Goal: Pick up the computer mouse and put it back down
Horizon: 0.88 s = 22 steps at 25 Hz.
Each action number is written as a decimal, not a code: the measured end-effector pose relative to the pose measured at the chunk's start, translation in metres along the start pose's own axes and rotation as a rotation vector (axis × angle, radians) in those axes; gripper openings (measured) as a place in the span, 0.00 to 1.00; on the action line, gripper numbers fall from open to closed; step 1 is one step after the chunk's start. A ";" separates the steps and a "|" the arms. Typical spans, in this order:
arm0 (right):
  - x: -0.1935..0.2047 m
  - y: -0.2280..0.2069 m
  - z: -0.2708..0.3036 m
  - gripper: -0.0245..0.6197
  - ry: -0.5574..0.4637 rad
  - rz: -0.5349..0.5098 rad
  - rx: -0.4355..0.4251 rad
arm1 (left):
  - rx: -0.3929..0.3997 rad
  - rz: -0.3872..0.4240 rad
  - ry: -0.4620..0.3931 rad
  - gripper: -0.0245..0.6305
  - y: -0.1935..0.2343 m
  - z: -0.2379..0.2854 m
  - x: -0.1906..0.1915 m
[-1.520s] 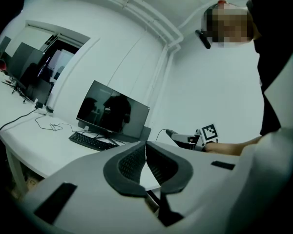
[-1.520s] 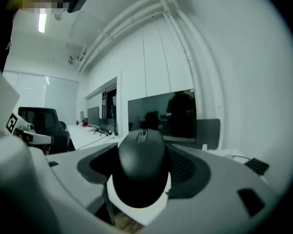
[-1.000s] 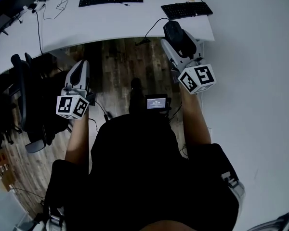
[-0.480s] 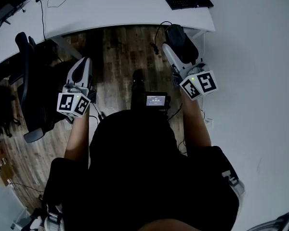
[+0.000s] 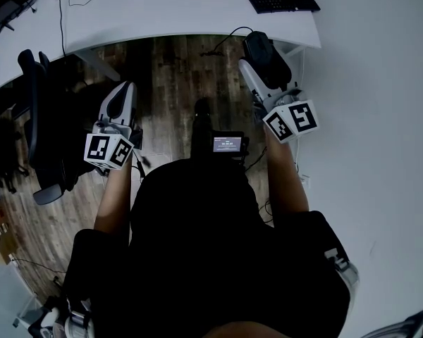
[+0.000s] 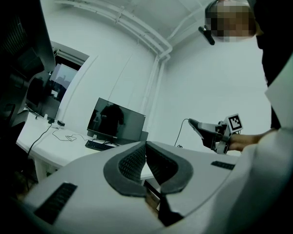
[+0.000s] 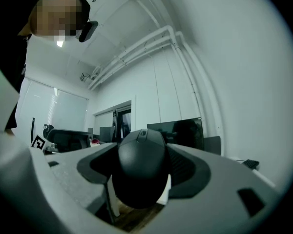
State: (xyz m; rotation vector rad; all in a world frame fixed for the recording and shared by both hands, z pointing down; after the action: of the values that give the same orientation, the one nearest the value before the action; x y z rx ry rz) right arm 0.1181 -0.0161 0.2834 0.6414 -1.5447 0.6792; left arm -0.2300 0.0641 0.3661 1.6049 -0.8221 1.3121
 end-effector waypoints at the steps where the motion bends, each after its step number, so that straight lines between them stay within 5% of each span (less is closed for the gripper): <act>1: 0.000 -0.005 0.005 0.52 0.001 0.003 -0.002 | -0.004 -0.001 0.002 0.03 0.002 0.004 0.000; 22: 0.035 -0.167 0.166 0.52 0.066 -0.032 -0.056 | -0.100 -0.029 0.056 0.03 0.048 0.177 0.026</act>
State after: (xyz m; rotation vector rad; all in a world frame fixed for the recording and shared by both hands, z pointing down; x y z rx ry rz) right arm 0.1283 -0.2521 0.3175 0.5946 -1.4847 0.6250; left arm -0.1973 -0.1162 0.3926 1.4896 -0.8142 1.2700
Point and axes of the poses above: the fingertips, and each gripper's own axes: z forward along the fingers, y to its left, x out of its underside, the point moved 8 cm from there along -z, backward along the fingers, and after that the axes turned 2 degrees about z, right-handed, at the moved point
